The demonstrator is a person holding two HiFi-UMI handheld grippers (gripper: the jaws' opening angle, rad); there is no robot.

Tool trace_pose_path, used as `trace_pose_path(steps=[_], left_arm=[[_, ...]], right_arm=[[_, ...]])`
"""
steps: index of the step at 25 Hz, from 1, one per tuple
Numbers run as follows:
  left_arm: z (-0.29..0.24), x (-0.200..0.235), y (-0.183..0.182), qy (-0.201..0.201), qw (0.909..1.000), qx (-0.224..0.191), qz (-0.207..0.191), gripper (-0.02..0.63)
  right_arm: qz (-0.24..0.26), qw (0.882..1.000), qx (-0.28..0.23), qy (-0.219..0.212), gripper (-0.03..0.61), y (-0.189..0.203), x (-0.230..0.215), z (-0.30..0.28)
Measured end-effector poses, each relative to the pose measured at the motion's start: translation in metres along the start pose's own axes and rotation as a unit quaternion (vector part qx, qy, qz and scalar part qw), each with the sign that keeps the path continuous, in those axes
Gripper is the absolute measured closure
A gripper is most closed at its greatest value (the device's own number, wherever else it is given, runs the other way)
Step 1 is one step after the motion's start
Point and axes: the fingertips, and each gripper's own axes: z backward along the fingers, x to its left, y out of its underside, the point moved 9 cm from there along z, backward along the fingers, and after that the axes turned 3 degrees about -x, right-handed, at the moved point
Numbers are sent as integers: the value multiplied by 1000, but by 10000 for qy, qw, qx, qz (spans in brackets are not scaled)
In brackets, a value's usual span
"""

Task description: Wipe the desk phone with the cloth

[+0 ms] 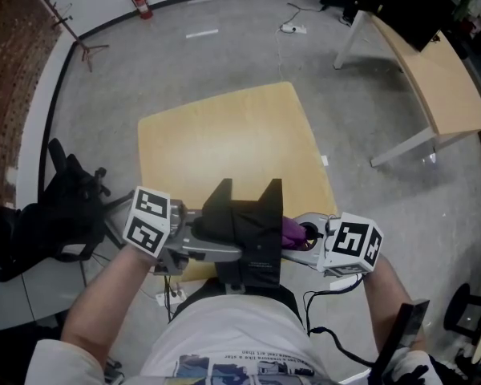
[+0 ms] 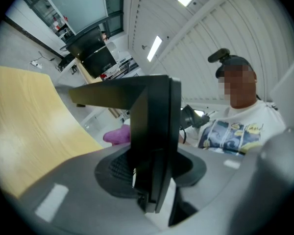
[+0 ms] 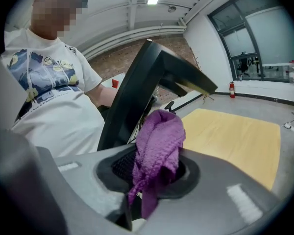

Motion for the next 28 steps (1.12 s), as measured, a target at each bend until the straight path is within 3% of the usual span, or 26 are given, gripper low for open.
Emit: trace_pose_path(steps=[10,14,20,28], left_arm=[[10,7,-11,-116,9997,-206,-33,433],[12,9,-14,-129,9996,-228,-51,434],[10,17,-11,-225,9996,-154,1,434],[6,27,3,-275,9994,-44,219,434]], right_arm=[[-583,9982,153,42,481,47,29,-7],[-658,9971,220,298,481,55,39,-2],[-437,9900,-42,1342,480,31,43,36],[182,9851,-295,1686,480,-18,51,46]])
